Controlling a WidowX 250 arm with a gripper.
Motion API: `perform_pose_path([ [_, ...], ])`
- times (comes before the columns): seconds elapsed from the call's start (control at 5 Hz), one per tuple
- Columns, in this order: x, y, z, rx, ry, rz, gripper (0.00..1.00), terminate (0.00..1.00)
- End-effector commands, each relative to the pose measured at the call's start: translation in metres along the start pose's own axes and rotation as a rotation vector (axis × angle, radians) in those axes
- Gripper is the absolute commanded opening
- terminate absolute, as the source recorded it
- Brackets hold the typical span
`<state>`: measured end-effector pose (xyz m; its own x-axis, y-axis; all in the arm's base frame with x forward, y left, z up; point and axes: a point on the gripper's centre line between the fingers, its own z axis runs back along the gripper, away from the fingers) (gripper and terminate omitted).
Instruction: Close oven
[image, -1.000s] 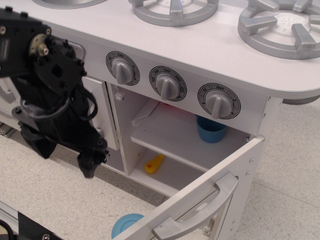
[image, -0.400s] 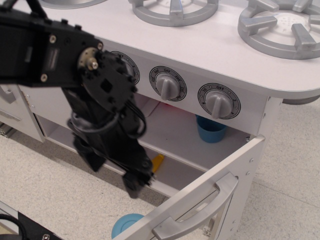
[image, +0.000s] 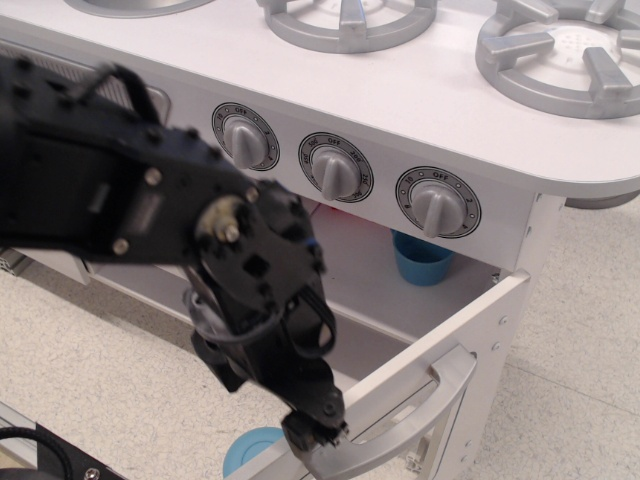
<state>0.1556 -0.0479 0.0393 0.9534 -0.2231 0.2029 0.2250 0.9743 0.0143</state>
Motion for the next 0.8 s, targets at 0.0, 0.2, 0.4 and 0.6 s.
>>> perform_pose_path([
  [0.0,-0.005,-0.006,-0.020,0.047,-0.039,-0.059,1.00,0.00],
  [0.2,-0.001,0.004,-0.029,0.064,-0.056,-0.042,1.00,0.00],
  [0.4,0.009,0.024,-0.036,0.107,-0.061,-0.003,1.00,0.00],
  [0.6,0.016,0.041,-0.031,0.143,-0.054,0.050,1.00,0.00],
])
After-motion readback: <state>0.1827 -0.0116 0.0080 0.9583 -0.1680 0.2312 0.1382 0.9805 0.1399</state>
